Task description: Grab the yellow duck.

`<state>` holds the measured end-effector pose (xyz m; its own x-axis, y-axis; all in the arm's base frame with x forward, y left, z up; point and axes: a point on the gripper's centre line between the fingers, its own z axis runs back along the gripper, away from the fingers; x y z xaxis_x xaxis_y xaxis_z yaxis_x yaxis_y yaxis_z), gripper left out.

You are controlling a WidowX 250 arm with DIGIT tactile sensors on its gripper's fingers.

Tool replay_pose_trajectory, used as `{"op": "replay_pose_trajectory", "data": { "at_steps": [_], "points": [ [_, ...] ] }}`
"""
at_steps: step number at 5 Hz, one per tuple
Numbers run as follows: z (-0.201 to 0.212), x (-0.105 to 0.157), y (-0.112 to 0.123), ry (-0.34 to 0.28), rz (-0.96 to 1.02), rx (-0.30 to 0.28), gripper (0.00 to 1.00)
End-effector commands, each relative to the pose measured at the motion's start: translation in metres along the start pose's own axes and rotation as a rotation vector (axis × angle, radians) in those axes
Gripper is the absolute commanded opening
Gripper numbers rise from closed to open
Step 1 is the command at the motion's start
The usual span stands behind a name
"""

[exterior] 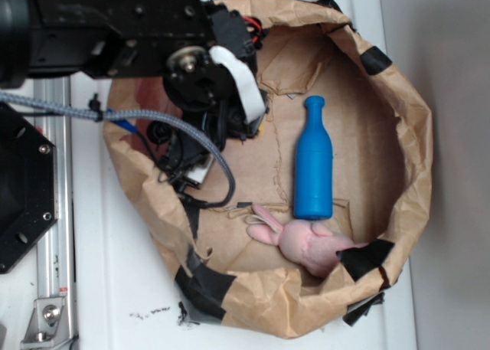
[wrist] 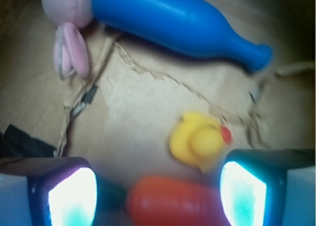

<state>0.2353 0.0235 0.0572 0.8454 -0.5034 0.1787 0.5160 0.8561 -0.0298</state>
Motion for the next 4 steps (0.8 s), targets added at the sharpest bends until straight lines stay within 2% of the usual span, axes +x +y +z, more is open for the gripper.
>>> {"op": "replay_pose_trajectory", "data": {
  "at_steps": [1,2,4],
  "points": [
    [0.0021,0.0090,-0.0020,0.018,-0.002,0.066,1.00],
    [0.0013,0.0096,0.0017,0.024,0.004,0.069,1.00],
    [-0.0049,0.0091,-0.0044,0.046,0.008,0.026,1.00]
  ]
}}
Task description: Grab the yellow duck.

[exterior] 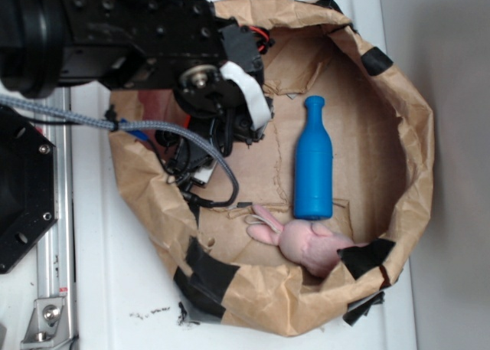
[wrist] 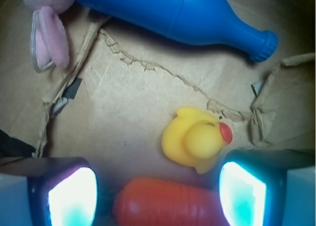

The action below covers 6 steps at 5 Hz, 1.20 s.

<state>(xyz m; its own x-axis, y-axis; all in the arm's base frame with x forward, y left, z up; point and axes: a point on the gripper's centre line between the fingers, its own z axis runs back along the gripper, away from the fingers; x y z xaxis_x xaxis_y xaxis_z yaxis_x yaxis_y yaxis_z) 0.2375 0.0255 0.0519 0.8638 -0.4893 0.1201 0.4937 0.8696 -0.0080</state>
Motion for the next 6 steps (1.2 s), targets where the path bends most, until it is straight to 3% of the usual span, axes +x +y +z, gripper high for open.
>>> {"op": "replay_pose_trajectory", "data": {
  "at_steps": [1,3,6],
  "points": [
    [0.005,0.014,-0.018,-0.024,-0.030,-0.005,1.00],
    [-0.004,0.023,-0.012,-0.049,-0.027,0.020,1.00],
    [-0.013,0.017,-0.010,-0.025,-0.017,0.006,1.00]
  ]
}}
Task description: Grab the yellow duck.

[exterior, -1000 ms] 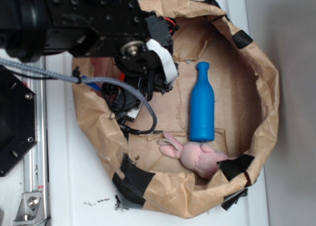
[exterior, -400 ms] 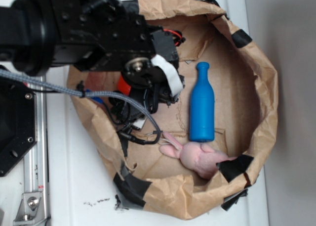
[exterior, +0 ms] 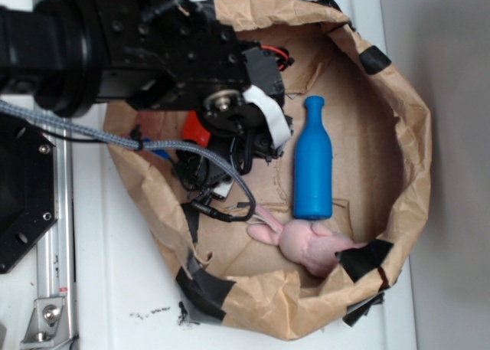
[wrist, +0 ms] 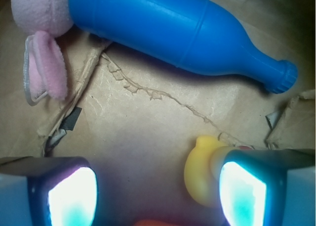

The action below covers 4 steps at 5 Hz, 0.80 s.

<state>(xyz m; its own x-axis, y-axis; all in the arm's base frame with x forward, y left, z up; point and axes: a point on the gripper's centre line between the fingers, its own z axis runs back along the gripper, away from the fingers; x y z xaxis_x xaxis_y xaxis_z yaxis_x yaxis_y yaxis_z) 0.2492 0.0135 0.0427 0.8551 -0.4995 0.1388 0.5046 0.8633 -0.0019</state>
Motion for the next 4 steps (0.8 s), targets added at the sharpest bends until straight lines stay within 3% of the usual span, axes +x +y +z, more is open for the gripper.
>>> {"op": "replay_pose_trajectory", "data": {
  "at_steps": [1,2,4],
  "points": [
    [-0.016,-0.012,0.006,0.030,0.030,-0.006,1.00],
    [-0.022,-0.022,0.020,0.054,0.069,0.009,1.00],
    [-0.012,-0.029,0.036,0.048,0.125,0.033,1.00]
  ]
}}
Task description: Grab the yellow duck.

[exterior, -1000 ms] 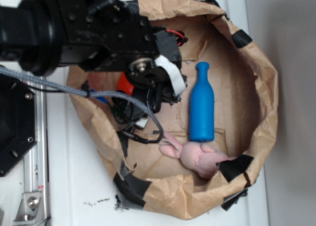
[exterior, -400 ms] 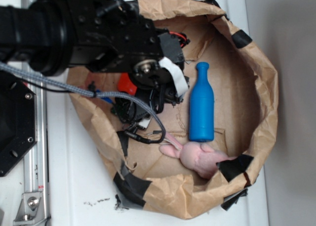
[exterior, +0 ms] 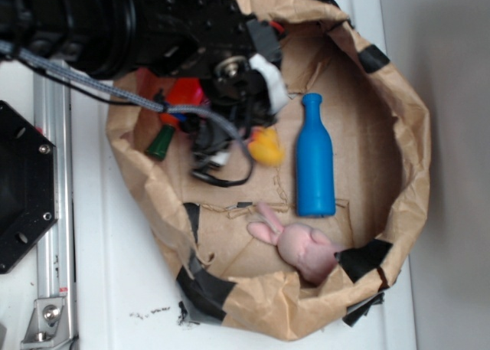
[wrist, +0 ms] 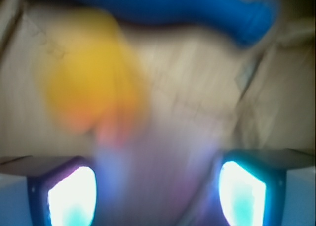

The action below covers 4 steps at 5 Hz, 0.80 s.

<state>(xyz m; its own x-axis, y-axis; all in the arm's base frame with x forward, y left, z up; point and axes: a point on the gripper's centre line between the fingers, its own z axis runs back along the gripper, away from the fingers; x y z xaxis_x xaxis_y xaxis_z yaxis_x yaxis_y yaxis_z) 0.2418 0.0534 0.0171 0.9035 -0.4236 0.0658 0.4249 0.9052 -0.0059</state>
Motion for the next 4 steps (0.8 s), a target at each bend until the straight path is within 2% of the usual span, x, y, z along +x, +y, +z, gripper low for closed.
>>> {"op": "replay_pose_trajectory", "data": {
  "at_steps": [1,3,4],
  "points": [
    [0.012,0.000,0.004,-0.030,0.031,0.026,1.00],
    [0.014,0.000,-0.004,-0.029,0.006,0.011,1.00],
    [0.024,0.005,-0.023,-0.054,-0.044,0.000,1.00]
  ]
}}
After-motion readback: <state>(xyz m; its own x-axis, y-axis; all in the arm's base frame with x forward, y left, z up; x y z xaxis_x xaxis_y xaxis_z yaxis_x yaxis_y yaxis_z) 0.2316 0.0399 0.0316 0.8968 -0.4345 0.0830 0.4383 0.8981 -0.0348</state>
